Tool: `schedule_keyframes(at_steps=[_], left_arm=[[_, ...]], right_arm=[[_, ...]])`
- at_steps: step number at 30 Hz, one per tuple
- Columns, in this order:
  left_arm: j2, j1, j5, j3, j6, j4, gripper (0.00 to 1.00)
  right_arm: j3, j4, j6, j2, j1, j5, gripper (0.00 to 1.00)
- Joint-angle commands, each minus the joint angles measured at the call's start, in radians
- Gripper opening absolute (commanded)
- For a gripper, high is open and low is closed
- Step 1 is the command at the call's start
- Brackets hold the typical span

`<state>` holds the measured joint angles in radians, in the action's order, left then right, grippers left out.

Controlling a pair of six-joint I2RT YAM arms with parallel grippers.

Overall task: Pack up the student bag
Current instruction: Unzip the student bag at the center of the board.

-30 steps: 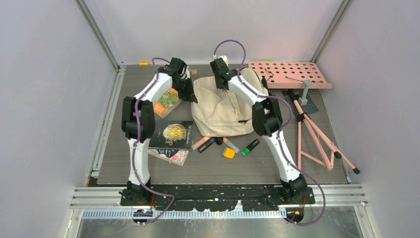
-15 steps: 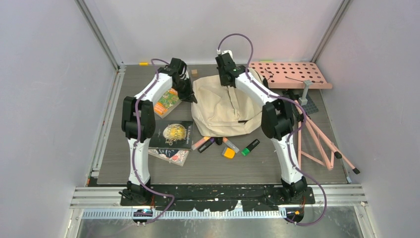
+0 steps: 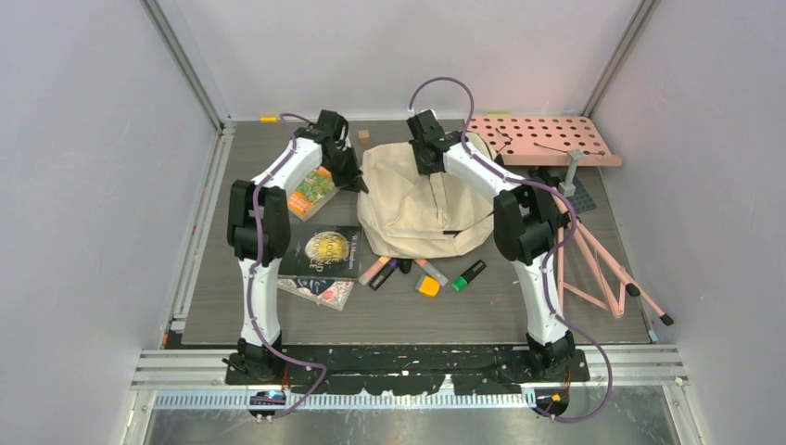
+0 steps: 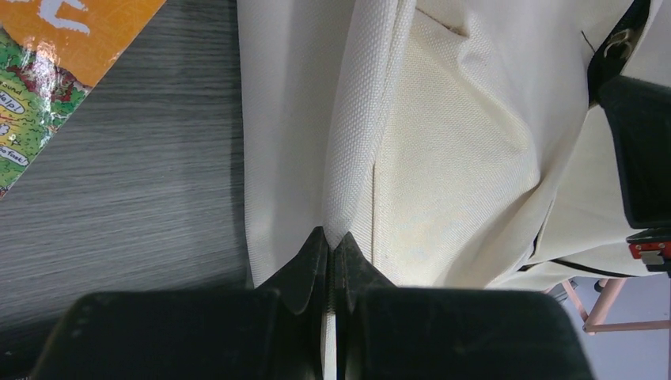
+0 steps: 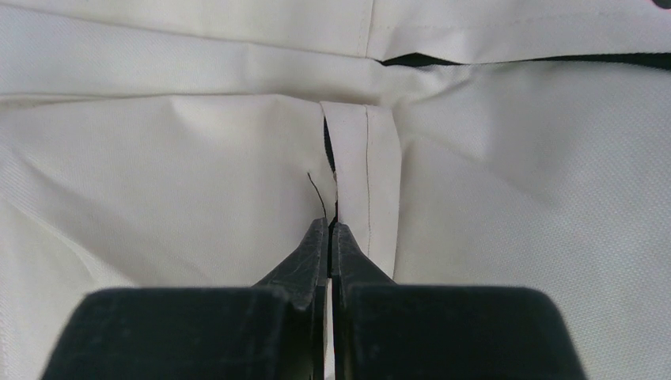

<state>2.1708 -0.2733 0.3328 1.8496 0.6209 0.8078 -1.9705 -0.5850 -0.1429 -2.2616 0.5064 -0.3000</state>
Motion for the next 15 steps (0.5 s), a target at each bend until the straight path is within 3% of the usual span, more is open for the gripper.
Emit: schedule_keyframes(at_steps=[1,15], left_arm=[[-0.033,0.018,-0.044,-0.014,0.023,-0.047,0.00],[-0.026,0.020,-0.080,-0.024,0.057,-0.075,0.00]], right_arm=[[0.054,-0.027,0.021,0.118,0.003,0.022,0.00],[0.185,-0.061,0.018,0.222,0.001,0.048,0.00]])
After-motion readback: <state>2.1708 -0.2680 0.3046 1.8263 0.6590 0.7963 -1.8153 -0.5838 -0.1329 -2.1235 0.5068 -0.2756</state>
